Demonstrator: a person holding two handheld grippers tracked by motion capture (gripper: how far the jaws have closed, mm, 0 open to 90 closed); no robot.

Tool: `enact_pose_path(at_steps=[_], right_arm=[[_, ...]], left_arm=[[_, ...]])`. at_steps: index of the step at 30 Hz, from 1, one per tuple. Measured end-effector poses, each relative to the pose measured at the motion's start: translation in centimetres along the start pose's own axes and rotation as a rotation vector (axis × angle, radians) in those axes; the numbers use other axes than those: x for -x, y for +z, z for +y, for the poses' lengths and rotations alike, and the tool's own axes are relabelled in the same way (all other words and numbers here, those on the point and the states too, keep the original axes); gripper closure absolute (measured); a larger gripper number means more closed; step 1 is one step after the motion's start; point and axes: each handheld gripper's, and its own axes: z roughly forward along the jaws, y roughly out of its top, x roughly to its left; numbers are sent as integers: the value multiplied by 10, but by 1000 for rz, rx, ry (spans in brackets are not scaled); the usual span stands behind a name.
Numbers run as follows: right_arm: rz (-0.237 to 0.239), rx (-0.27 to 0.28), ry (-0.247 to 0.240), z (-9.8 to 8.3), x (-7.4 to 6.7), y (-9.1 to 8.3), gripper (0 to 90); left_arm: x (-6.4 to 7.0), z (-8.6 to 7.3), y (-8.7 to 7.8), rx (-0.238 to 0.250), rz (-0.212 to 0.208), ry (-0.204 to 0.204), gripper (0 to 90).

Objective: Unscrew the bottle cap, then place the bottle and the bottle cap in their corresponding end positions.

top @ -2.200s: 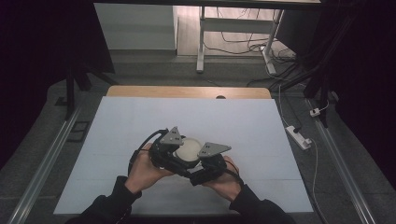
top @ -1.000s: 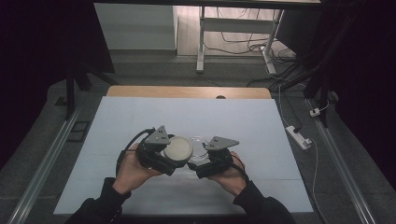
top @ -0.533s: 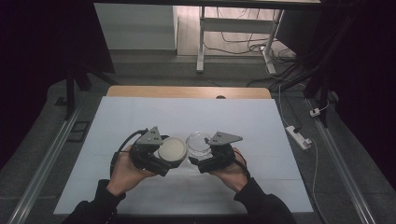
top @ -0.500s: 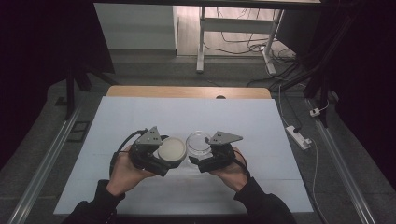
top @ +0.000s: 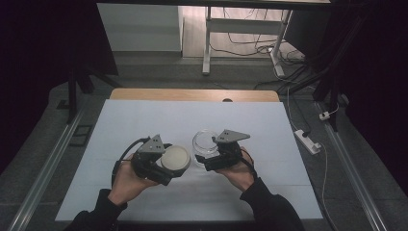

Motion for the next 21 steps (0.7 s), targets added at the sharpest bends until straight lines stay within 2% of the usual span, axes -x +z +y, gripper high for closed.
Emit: enact_pose_path(at_steps=[9, 21], right_arm=[[-14, -8, 8, 3, 9, 8, 65], [-23, -7, 14, 10, 17, 19, 65]], left_arm=[[3, -8, 10, -5, -31, 13, 80], [5, -12, 21, -6, -44, 23, 80]])
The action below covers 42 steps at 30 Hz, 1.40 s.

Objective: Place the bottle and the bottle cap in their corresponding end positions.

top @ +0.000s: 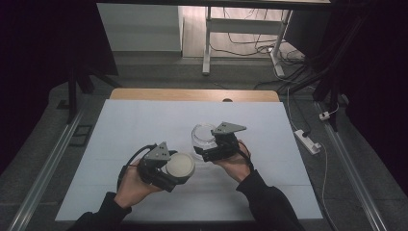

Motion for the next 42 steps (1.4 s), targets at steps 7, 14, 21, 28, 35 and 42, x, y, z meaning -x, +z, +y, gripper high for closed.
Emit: enact_pose_path(at_steps=[7, 14, 21, 28, 35, 42], right_arm=[[-4, -5, -3, 2, 3, 6, 65], [-9, -6, -3, 5, 7, 12, 65], [-9, -11, -4, 8, 10, 21, 65], [-10, -13, -2, 11, 14, 30, 65], [-20, -15, 1, 14, 21, 39, 65], [-29, -16, 3, 16, 27, 47, 65]], left_arm=[[0, -2, 7, -7, 0, 7, 80], [-1, -6, 17, -12, 1, 11, 80], [-2, -8, 25, -9, -4, 10, 80], [-2, -11, 34, -6, -2, 18, 79], [-5, -15, 47, -17, -1, 21, 79], [-8, -19, 57, -15, -7, 14, 80]])
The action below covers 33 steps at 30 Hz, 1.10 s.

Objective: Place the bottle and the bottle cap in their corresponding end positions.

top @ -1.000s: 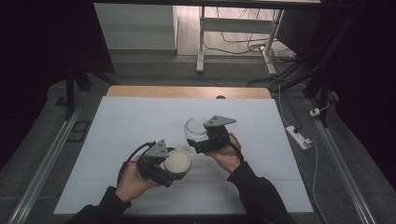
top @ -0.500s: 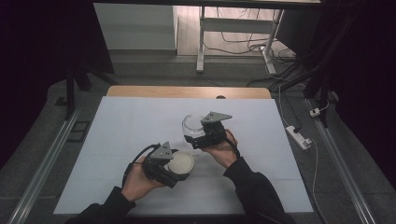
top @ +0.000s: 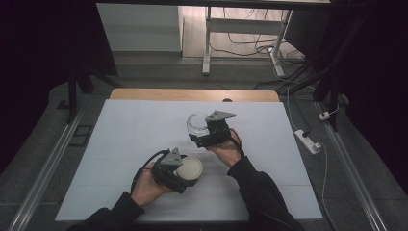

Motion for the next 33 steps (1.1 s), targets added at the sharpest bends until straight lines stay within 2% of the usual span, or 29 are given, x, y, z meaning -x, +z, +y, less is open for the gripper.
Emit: enact_pose_path(at_steps=[13, 20, 25, 33], right_arm=[[-15, -7, -1, 3, 8, 19, 65], [-21, -9, -5, 3, 11, 27, 65], [-24, -10, -10, 2, 12, 34, 64], [-32, -27, -31, -2, 11, 44, 64]], left_arm=[[-9, -6, 22, -20, -5, -22, 79], [-11, -6, 31, -37, 1, -19, 79], [-13, -6, 37, -58, 9, -10, 79], [-17, -6, 49, -99, 19, -20, 79]])
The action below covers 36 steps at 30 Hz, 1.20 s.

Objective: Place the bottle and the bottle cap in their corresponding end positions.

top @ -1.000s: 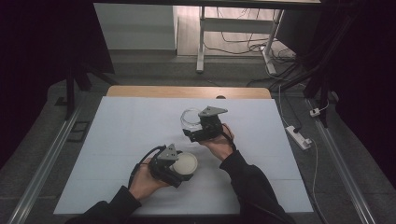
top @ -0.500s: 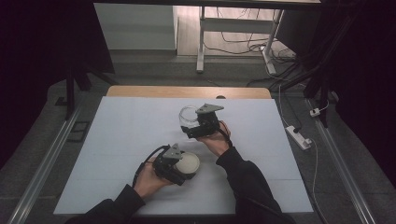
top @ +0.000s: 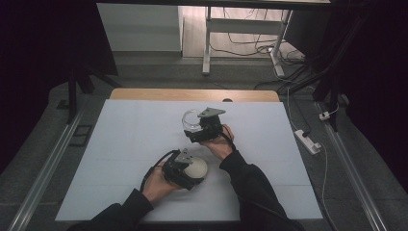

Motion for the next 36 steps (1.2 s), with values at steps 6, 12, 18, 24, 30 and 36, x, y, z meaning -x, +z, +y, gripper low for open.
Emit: enact_pose_path(at_steps=[6, 12, 18, 24, 30, 36], right_arm=[[2, -12, -8, -5, 0, 4, 64], [7, -16, -14, -9, 0, 8, 63], [18, -24, -12, -10, 2, 7, 62], [24, -41, -7, -11, 2, 6, 58], [19, -46, 1, -11, 2, 6, 55], [37, -40, 23, -11, 3, 4, 23]], left_arm=[[-3, 0, 4, -30, 6, -12, 79], [-5, -1, 7, -53, 17, -12, 78], [-4, 0, 8, -72, 25, 9, 77], [-4, -1, 8, -71, 22, 11, 71], [-4, -1, 8, -70, 15, 9, 41], [-6, -2, 5, -39, 4, -19, 9]])
